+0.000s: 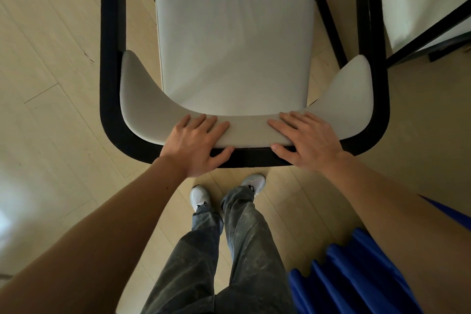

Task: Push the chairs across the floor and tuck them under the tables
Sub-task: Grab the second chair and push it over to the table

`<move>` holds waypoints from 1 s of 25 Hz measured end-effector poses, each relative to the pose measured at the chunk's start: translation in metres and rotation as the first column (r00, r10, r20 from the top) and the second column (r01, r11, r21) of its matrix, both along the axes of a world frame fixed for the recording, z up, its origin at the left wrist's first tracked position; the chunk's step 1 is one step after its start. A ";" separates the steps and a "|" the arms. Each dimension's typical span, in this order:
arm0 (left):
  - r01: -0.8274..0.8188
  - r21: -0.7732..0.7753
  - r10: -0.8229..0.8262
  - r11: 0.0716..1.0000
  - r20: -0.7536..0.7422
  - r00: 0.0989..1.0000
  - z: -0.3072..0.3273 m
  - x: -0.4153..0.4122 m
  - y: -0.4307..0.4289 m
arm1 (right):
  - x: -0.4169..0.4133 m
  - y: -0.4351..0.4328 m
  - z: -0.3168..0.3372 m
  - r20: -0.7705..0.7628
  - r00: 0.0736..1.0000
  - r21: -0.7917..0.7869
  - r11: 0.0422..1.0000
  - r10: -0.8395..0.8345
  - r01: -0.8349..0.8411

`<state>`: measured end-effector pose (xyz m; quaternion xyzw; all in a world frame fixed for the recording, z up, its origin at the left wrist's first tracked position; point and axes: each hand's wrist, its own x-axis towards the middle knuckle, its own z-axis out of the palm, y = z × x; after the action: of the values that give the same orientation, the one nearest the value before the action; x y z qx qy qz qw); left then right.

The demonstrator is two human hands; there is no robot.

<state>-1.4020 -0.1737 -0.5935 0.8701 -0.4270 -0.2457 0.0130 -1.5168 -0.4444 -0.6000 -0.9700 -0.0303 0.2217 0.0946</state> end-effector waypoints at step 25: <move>-0.034 0.006 0.034 0.999 -0.025 0.999 -0.001 0.003 -0.001 | 0.005 -0.001 -0.005 0.024 1.000 0.058 0.998 -0.013 0.011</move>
<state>-1.3986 -0.1752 -0.5944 0.8742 -0.4112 -0.2576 0.0201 -1.5121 -0.4450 -0.6046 -0.9697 -0.0321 0.2085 0.1235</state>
